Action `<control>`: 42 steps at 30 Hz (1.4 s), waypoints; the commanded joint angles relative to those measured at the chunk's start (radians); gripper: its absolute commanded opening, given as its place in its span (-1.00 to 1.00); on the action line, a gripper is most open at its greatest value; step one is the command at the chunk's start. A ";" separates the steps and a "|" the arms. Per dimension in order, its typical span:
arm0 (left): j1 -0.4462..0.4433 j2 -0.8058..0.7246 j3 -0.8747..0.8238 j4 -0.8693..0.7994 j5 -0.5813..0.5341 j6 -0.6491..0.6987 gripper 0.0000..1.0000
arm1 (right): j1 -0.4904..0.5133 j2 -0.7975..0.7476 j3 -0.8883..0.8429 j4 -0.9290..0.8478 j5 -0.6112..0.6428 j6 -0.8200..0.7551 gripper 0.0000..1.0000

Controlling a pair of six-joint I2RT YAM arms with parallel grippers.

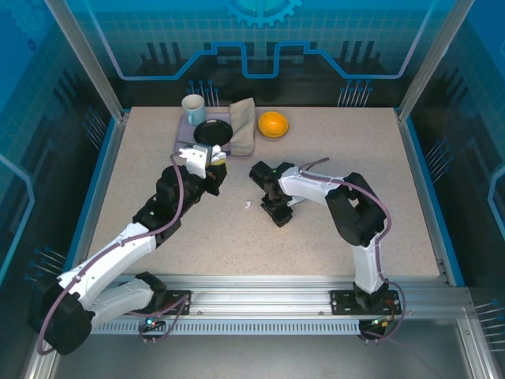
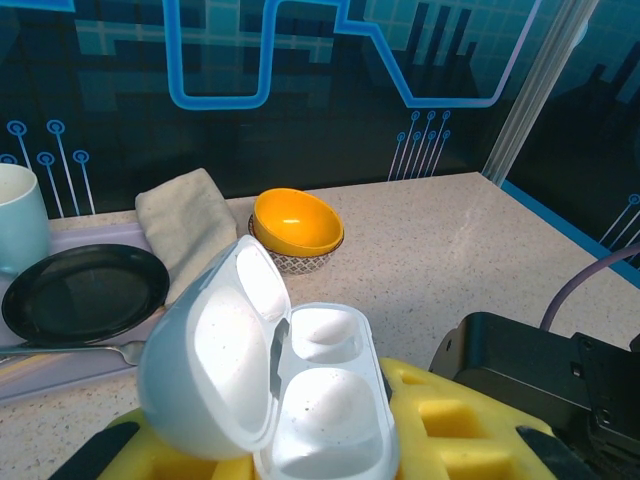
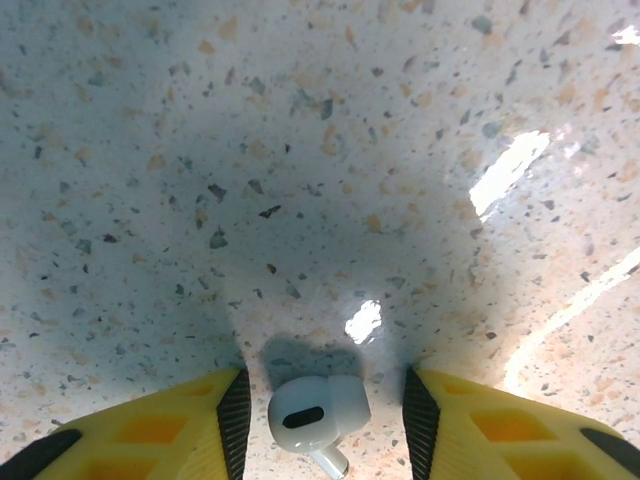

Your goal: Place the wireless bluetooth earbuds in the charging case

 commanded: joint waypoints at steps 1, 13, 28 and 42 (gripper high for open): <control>0.009 -0.004 0.027 0.032 -0.019 -0.002 -1.00 | -0.014 0.047 0.009 -0.019 0.005 -0.021 -0.09; 0.010 -0.013 0.027 0.025 -0.020 0.001 -1.00 | -0.032 0.055 0.008 -0.008 0.022 -0.223 -0.29; 0.009 -0.017 0.041 0.005 -0.018 0.008 -1.00 | -0.040 0.081 0.105 -0.065 0.090 -0.605 -0.39; 0.011 -0.011 0.052 -0.004 -0.013 0.008 -1.00 | -0.036 0.096 0.091 -0.035 0.083 -0.698 -0.34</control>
